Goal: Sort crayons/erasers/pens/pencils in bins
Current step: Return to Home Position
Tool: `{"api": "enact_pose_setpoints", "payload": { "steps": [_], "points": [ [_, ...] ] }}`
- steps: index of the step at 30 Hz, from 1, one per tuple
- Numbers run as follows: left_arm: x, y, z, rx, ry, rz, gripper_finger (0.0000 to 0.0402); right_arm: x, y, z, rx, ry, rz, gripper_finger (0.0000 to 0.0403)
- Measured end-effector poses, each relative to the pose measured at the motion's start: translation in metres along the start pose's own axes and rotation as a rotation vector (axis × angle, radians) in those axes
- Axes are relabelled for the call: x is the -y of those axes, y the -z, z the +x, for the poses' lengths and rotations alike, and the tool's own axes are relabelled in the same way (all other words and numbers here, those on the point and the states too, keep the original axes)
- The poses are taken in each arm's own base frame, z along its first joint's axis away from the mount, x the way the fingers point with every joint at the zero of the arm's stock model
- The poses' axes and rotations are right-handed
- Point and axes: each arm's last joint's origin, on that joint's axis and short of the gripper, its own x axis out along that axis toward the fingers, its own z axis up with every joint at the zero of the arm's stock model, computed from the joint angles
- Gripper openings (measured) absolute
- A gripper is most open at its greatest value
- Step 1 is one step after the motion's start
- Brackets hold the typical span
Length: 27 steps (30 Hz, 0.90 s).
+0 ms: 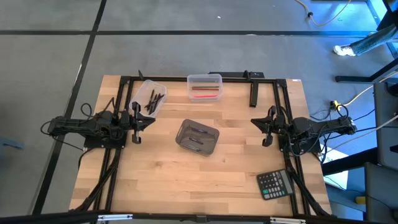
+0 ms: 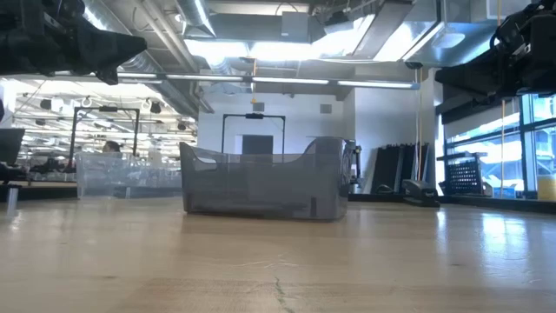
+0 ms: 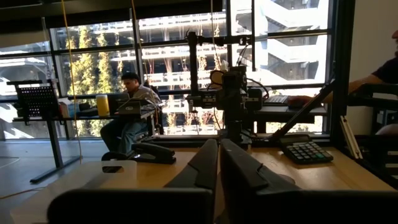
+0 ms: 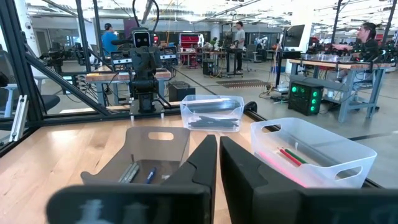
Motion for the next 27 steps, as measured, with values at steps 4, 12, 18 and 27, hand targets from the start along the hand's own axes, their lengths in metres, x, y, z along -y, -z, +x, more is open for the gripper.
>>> {"api": "enact_pose_setpoints", "payload": {
  "steps": [4, 12, 18, 27],
  "points": [
    [0.0, 0.0, 0.0, 0.0, 0.0, 0.0, 0.0006, 0.0, 0.0, 0.0, 0.0, 0.0, 0.0, 0.0025],
    [0.0, 0.0, 0.0, 0.0, 0.0, 0.0, 0.0002, 0.0, 0.0, 0.0, 0.0, 0.0, 0.0, 0.0025],
    [0.0, 0.0, 0.0, 0.0, 0.0, 0.0, 0.0015, 0.0, 0.0, 0.0, 0.0, 0.0, 0.0, 0.0026],
    [0.0, 0.0, 0.0, 0.0, 0.0, 0.0, 0.0023, 0.0, 0.0, 0.0, 0.0, 0.0, 0.0, 0.0026]
  ]
}}
